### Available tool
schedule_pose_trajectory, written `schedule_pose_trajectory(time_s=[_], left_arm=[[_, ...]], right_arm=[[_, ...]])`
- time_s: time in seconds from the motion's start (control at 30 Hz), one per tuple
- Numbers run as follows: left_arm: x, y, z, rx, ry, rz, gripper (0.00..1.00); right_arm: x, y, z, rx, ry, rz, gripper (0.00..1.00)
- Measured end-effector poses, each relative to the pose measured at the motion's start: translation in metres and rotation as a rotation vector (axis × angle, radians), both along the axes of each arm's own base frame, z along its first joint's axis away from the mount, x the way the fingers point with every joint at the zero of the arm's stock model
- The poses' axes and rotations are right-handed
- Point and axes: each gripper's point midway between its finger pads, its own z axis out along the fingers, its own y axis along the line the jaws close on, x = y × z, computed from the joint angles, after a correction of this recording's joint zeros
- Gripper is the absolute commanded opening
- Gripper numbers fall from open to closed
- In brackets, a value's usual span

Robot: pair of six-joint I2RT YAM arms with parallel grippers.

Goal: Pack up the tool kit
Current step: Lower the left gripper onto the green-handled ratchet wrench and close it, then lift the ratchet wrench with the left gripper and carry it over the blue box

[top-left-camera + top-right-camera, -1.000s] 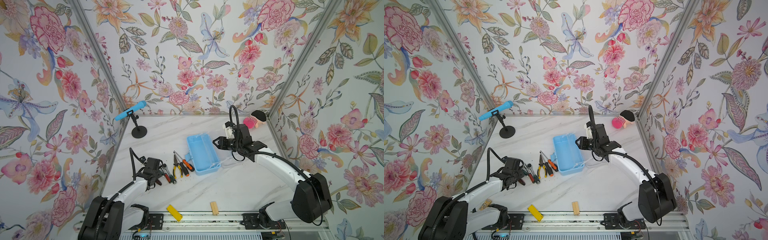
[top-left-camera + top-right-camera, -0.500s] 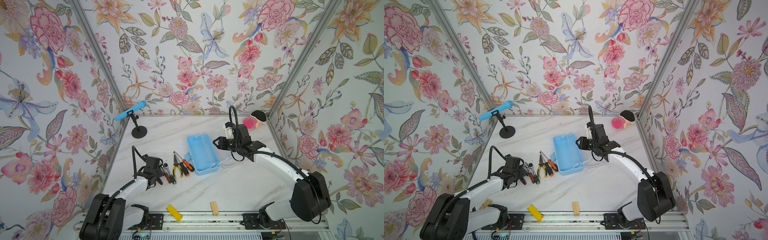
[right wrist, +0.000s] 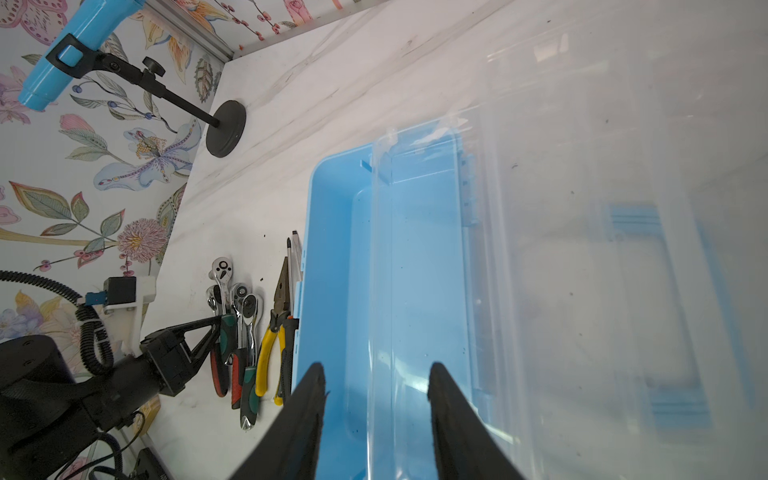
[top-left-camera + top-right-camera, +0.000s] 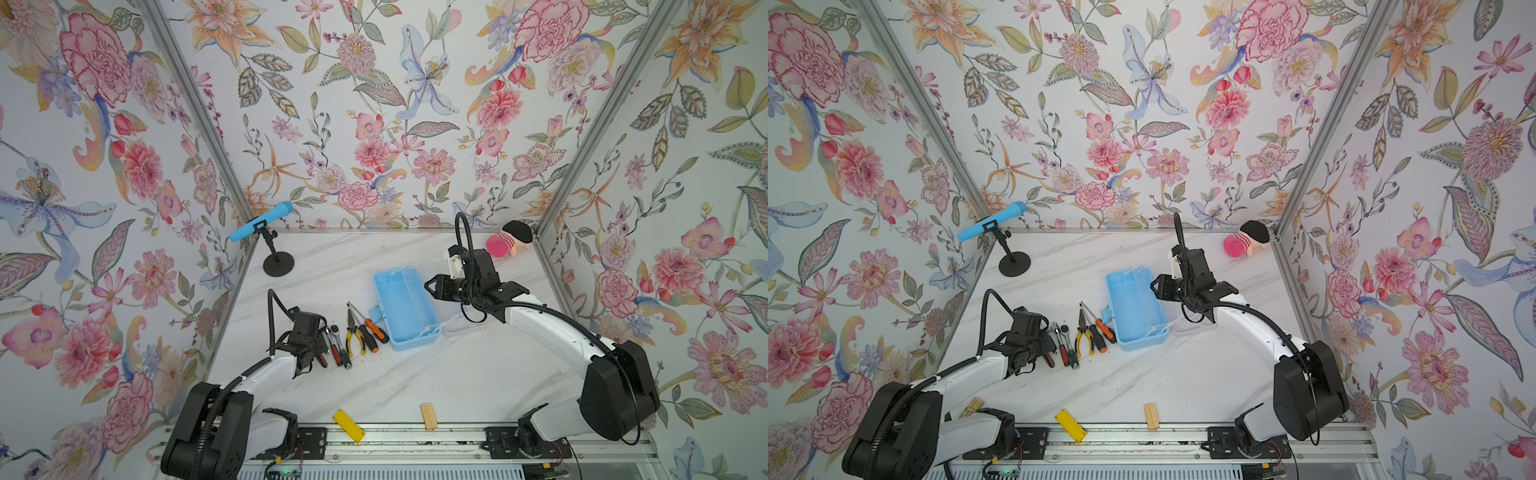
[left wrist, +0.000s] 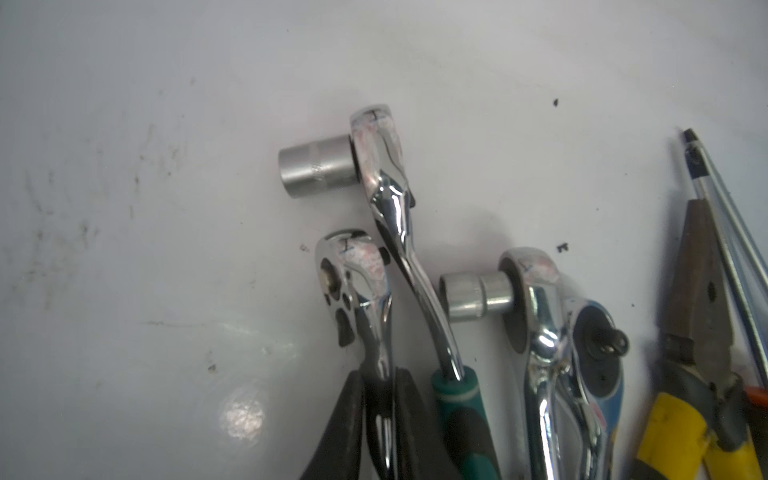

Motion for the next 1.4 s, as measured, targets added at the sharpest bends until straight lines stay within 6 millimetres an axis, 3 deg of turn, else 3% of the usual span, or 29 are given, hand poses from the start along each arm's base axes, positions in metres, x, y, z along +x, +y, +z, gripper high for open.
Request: schedule_pose_trajectory(time_s=[0.1,0.17,0.43,0.6,0.77,0.87,0.93,1.07,1.23,1.4], left_arm=[[0.0,0.0,0.0,0.0,0.001,-0.001,0.15],[-0.001,0.0,0.0,0.002,0.006,0.0,0.01],[-0.004,0.002,0.009,0.019,0.024,-0.005,0.0],[0.006,0.0,0.035,0.016,-0.01,-0.018,0.0],[0.023,-0.013,0.084,-0.025,-0.113,-0.048,0.0],[0.039,-0.038,0.128,-0.066,-0.212,-0.109,0.0],[0.05,-0.066,0.156,-0.107,-0.279,-0.167,0.0],[0.069,-0.128,0.183,-0.198,-0.341,-0.268,0.0],[0.092,-0.199,0.17,-0.282,-0.317,-0.344,0.0],[0.104,-0.237,0.141,-0.324,-0.262,-0.352,0.0]], right_arm=[[0.0,0.0,0.0,0.0,0.0,0.0,0.42],[0.0,0.0,0.0,0.0,-0.001,0.0,0.42],[0.0,0.0,0.0,0.002,0.001,-0.002,0.43],[0.002,0.001,0.005,0.006,-0.006,-0.002,0.43],[0.002,0.001,0.005,0.007,-0.005,-0.007,0.43],[0.003,0.0,0.005,0.006,-0.005,-0.013,0.43],[0.004,-0.002,0.005,0.006,-0.004,-0.021,0.43],[0.008,-0.008,0.007,0.005,-0.011,-0.045,0.43],[0.011,-0.014,0.012,0.011,-0.019,-0.065,0.43],[0.01,-0.023,0.014,0.016,-0.024,-0.083,0.43]])
